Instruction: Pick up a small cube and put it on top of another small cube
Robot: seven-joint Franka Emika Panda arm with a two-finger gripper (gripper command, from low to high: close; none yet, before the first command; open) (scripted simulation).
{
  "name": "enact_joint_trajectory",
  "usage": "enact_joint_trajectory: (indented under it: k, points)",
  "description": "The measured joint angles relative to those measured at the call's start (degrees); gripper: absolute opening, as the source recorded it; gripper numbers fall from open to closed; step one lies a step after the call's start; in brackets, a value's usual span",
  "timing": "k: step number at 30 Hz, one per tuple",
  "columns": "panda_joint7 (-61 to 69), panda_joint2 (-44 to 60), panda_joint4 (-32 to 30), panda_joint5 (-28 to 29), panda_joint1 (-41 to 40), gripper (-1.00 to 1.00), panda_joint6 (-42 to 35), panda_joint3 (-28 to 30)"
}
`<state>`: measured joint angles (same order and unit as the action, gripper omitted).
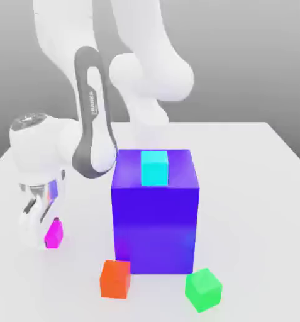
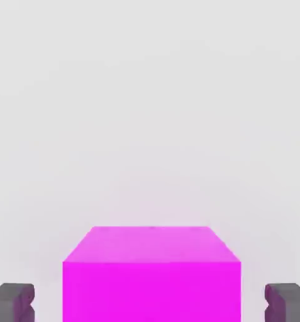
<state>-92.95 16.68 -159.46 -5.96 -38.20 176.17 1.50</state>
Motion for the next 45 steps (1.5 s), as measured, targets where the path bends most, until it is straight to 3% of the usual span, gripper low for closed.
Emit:
enact_joint_trajectory:
  k: [4, 11, 20, 34, 45]
  points:
    - [-0.1, -0.2, 0.0, 0.1, -0.2, -1.0, -0.1, -0.1]
    - [-3.2, -13.1, -2.4, 4.7, 1.4, -1.0, -10.6, 2.3]
    - [19.9, -10.8, 5.0, 4.3, 8.2, -1.0, -13.0, -6.6]
    - [58.3, -4.6, 14.8, 24.4, 2.6, -1.0, -17.0, -4.6]
    - [83.2, -1.2, 22.0, 35.2, 5.0, -1.0, -20.6, -10.2]
